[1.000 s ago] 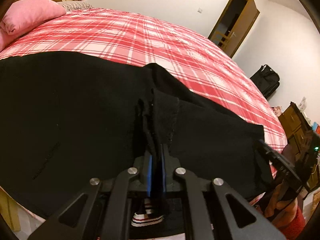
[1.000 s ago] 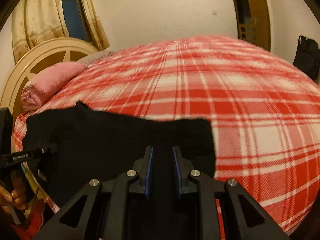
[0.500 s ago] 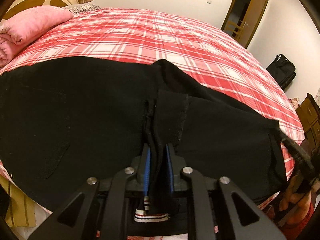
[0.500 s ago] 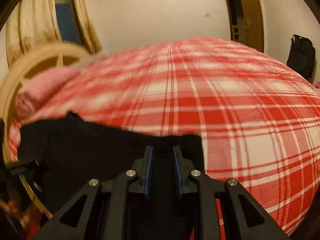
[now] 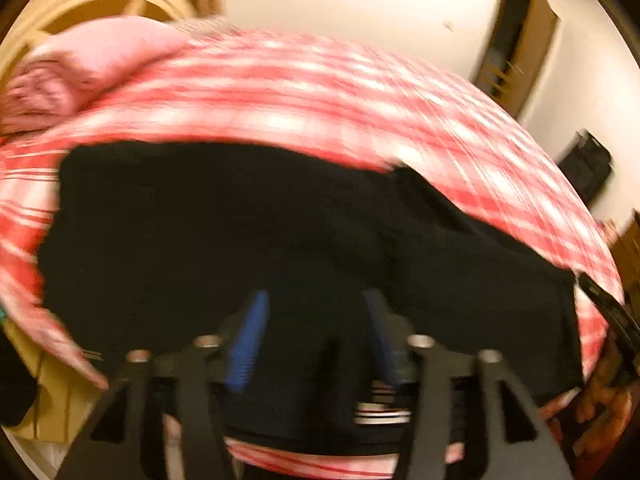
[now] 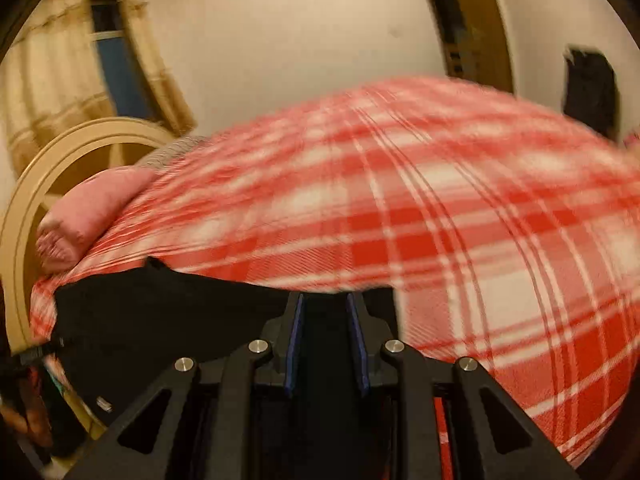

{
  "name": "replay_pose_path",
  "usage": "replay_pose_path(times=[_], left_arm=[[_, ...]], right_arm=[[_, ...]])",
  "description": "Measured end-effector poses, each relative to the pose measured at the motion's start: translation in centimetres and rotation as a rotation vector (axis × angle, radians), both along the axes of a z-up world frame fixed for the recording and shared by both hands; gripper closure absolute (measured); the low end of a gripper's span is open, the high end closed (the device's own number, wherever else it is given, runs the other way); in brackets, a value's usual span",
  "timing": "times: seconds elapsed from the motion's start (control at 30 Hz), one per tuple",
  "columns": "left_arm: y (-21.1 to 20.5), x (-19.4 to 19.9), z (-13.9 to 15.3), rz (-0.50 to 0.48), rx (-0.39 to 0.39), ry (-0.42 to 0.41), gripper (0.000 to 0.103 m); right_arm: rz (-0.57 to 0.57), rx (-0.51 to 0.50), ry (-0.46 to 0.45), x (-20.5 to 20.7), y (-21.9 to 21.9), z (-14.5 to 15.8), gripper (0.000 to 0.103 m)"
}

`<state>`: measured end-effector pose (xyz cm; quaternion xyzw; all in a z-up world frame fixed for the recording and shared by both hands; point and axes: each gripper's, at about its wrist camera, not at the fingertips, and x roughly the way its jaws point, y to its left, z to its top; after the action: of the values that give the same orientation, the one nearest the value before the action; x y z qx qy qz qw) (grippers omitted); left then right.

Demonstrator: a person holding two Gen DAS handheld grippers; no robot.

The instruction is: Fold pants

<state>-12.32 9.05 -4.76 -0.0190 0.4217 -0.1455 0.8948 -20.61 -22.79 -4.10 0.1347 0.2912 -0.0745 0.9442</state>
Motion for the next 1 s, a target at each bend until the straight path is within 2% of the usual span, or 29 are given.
replay_pose_path(times=[0.1,0.17,0.23,0.3,0.4,0.43,0.47,0.5,0.53,0.6,0.77,0.87,1.0], left_arm=[[4.8,0.6,0.9,0.131,0.006,-0.056,0.031],[8.5,1.4,1.2,0.261,0.031,-0.074,0.031],[11.5,2.0,1.3,0.380,0.058,-0.092,0.029],[14.7,2.1,0.9,0.512,0.084,-0.106,0.023],[17.6,2.1,-0.2,0.605,0.092,-0.086,0.022],[18.3,2.0,-0.5,0.622,0.089,-0.078,0.022],[18.8,2.1,-1.0,0.644,0.075,-0.061,0.022],[19.0,2.4,-1.4,0.655,0.051,-0.043,0.022],[19.4,2.5,-2.2,0.659,0.004,-0.015,0.022],[19.5,2.8,-3.3,0.650,-0.061,0.021,0.022],[17.2,2.7,-4.8,0.594,-0.188,0.054,0.018],[16.7,3.3,-6.1,0.601,-0.185,0.076,0.009],[17.9,2.9,-7.5,0.648,-0.323,0.086,0.002]], right_arm=[[0.147,-0.044,-0.007,1.2,4.3,0.8,0.078],[0.283,-0.082,0.016,2.8,8.2,0.4,0.078],[0.367,-0.118,0.032,4.0,11.1,-0.2,0.078],[0.450,-0.145,0.037,5.4,14.2,-0.8,0.078],[0.544,-0.168,0.047,6.9,17.8,-2.4,0.078],[0.568,-0.177,0.072,7.3,18.6,-3.3,0.078],[0.584,-0.191,0.140,8.2,19.6,-5.0,0.078],[0.574,-0.203,0.151,8.2,19.9,-5.7,0.077],[0.568,-0.208,0.111,7.9,19.9,-5.6,0.074],[0.603,-0.200,0.125,7.8,20.3,-5.5,0.064],[0.575,-0.170,0.081,6.6,19.1,-4.4,0.063],[0.552,-0.154,0.074,6.4,18.5,-3.8,0.063],[0.523,-0.135,0.074,6.3,17.7,-3.4,0.063]])
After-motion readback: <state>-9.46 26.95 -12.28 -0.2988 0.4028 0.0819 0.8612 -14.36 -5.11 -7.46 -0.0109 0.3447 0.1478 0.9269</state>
